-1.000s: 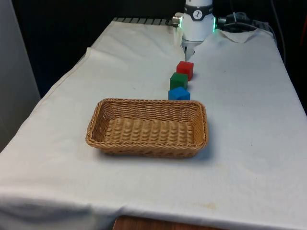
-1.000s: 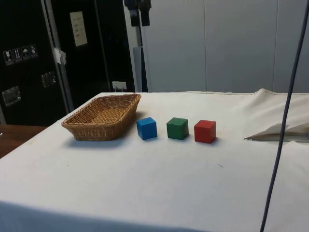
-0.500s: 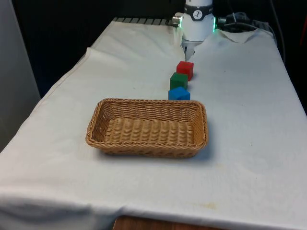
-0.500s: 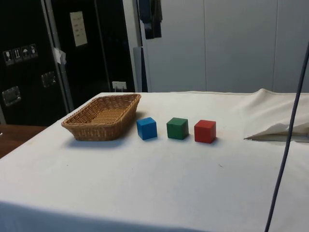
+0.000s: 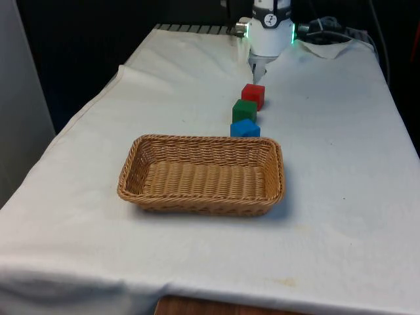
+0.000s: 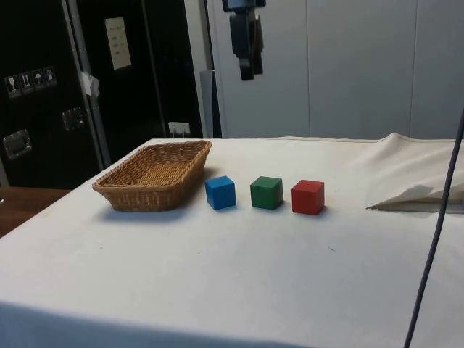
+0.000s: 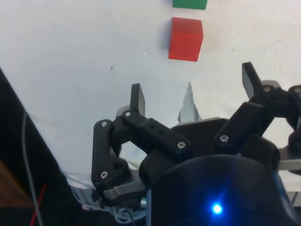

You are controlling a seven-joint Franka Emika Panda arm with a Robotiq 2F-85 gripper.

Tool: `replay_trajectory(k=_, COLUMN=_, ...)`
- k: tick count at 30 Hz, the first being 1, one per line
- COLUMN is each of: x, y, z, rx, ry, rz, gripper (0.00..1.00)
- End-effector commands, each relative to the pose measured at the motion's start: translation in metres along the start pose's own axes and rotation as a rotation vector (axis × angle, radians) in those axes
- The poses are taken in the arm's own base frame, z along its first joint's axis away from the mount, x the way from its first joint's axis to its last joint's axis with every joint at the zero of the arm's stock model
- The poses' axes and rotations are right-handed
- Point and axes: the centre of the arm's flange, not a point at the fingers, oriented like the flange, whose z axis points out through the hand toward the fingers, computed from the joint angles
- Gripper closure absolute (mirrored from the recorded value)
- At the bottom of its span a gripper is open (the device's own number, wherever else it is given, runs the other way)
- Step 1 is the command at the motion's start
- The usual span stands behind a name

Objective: Pick up exactly two blocks and place them into the basket.

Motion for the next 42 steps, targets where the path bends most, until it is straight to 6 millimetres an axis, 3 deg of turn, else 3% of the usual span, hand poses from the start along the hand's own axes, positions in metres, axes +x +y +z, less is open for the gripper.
replay_trajectory(k=1, x=-0.002, y=0.001, z=0.005, rx=-0.013, ry=0.004, rz=0.012, gripper=0.00)
replay_trajectory(k=7, x=-0.004, y=0.001, z=0.017, rx=-0.004, ry=0.003, rz=0.035, gripper=0.00)
replay_trajectory(k=13, x=-0.001, y=0.003, z=0.046, rx=-0.015, ry=0.015, rz=0.101, gripper=0.00)
replay_trajectory(k=34, x=-0.001, y=0.009, z=0.112, rx=-0.041, ry=0.032, rz=0.169, gripper=0.00)
replay_trajectory(k=42, x=-0.007, y=0.028, z=0.135, rx=-0.062, ry=0.041, rz=0.178, gripper=0.00)
